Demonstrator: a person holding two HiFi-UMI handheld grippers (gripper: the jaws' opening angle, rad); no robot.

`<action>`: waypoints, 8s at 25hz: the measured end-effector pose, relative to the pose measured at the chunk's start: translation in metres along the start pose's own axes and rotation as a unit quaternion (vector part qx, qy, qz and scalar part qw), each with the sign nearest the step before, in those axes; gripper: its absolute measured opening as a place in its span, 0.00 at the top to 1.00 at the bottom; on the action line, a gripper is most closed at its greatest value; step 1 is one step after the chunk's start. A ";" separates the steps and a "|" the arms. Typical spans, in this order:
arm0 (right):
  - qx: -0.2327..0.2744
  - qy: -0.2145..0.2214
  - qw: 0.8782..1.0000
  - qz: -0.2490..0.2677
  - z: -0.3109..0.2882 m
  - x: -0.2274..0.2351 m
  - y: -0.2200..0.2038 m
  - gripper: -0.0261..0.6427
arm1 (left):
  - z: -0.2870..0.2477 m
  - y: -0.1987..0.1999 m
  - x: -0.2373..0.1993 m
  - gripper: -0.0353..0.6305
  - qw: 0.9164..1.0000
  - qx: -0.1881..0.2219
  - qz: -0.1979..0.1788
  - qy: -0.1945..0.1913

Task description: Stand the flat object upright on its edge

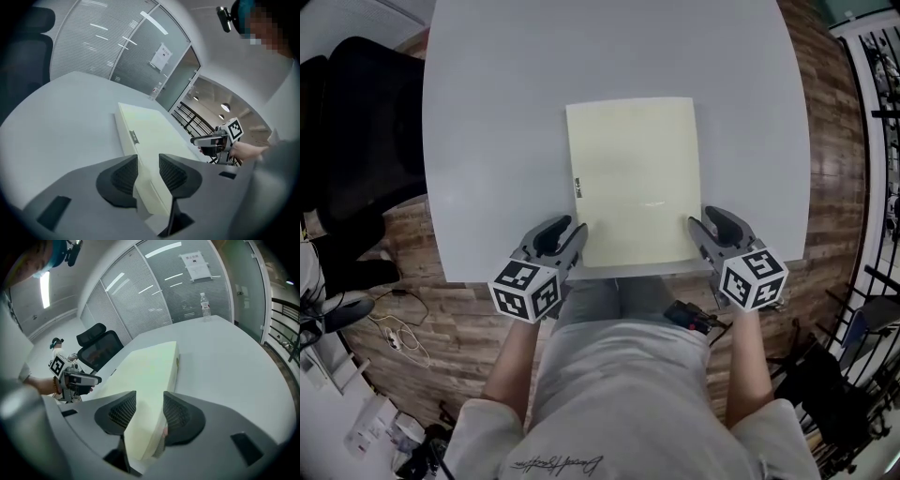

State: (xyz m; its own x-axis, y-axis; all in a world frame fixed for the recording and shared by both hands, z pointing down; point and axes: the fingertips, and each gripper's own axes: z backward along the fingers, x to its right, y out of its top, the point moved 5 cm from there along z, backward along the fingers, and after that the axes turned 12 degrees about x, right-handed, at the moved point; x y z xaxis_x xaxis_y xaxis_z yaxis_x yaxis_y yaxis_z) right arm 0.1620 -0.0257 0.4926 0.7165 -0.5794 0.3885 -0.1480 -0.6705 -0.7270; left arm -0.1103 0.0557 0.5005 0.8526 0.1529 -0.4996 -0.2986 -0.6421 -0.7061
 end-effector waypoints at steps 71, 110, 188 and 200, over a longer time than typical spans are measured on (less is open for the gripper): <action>-0.038 0.046 0.998 -0.008 -0.031 -0.005 0.029 0.56 | -0.021 0.024 -0.011 0.64 0.996 -0.015 0.055 -0.075; 0.117 -0.042 0.980 0.157 -0.097 0.022 0.127 0.59 | -0.084 0.145 -0.033 0.66 0.964 0.118 -0.237 -0.019; 0.154 -0.055 0.972 0.168 -0.129 0.044 0.112 0.58 | -0.120 0.133 -0.061 0.66 0.956 0.124 -0.265 0.010; 0.161 -0.049 0.975 0.147 -0.126 0.049 0.112 0.57 | -0.119 0.135 -0.062 0.63 0.957 0.129 -0.259 0.023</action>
State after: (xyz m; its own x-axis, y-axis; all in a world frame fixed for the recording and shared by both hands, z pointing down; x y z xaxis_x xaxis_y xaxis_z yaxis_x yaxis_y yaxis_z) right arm 0.0945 -0.1874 0.5019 0.7387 -0.6678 0.0917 -0.1468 -0.2922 -0.9450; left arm -0.1528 -0.1294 0.4963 0.9311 0.3636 -0.0305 0.0784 -0.2809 -0.9565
